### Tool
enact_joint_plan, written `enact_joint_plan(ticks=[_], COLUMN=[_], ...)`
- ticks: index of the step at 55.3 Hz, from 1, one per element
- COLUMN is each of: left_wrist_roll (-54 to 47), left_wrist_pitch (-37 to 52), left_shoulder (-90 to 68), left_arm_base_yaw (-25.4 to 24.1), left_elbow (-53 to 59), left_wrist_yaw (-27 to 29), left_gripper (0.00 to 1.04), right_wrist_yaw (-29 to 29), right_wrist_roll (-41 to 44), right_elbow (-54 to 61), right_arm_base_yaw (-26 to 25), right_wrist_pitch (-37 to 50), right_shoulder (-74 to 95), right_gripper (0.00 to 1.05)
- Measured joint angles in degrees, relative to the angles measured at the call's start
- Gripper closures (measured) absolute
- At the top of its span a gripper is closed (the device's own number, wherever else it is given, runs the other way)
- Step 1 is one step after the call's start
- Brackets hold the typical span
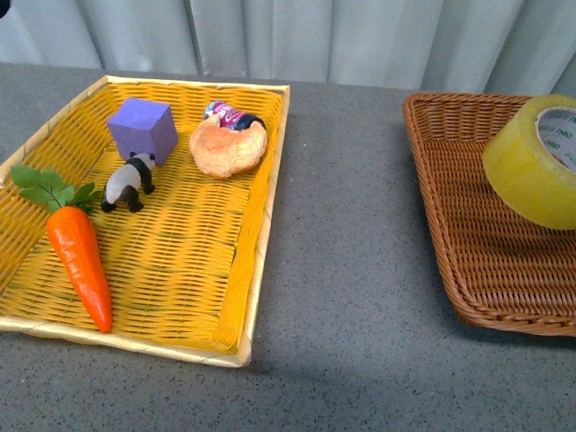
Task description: Move tape to another basket
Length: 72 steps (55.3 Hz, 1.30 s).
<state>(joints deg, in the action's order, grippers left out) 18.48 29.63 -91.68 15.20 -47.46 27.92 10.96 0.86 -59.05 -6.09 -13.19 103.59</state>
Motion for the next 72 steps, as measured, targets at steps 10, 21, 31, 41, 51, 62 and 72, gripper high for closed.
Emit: enact_joint_plan(ticks=[10, 21, 31, 41, 51, 62, 72], left_wrist_roll=[-1.2, -1.3, -1.1, -1.2, -1.8, -2.8, -14.5], left_wrist_pitch=[6.5, 7.2, 6.4, 4.5, 4.3, 3.0, 14.9], left_shoulder=[7.6, 9.0, 10.8, 12.3, 16.0, 20.3, 28.0], left_arm_base_yaw=[-3.0, -4.2, -3.5, -2.1, -1.0, 1.4, -1.6], left_elbow=[9.7, 13.7, 15.5, 16.2, 17.3, 19.0, 28.6], left_wrist_yaw=[0.4, 0.3, 0.5, 2.2, 4.2, 5.9, -14.7], left_gripper=[0.07, 0.07, 0.07, 0.07, 0.07, 0.08, 0.38], right_wrist_yaw=[-3.1, -5.2, -5.6, -5.5, -10.1, -13.0, -5.2], right_wrist_roll=[2.5, 2.5, 1.9, 0.5, 0.3, -2.6, -1.6], right_elbow=[0.1, -2.7, -3.3, -2.4, 3.3, 10.8, 27.6], right_arm_base_yaw=[-0.9, -1.7, -1.6, -1.6, -1.7, -1.6, -0.5], right_wrist_pitch=[3.0, 5.6, 8.1, 11.6, 18.1, 23.5, 61.5], right_shoulder=[6.6, 11.5, 14.3, 13.0, 4.0, -9.4, -13.7], right_gripper=[0.89, 0.89, 0.82, 0.54, 0.26, 0.1, 0.34])
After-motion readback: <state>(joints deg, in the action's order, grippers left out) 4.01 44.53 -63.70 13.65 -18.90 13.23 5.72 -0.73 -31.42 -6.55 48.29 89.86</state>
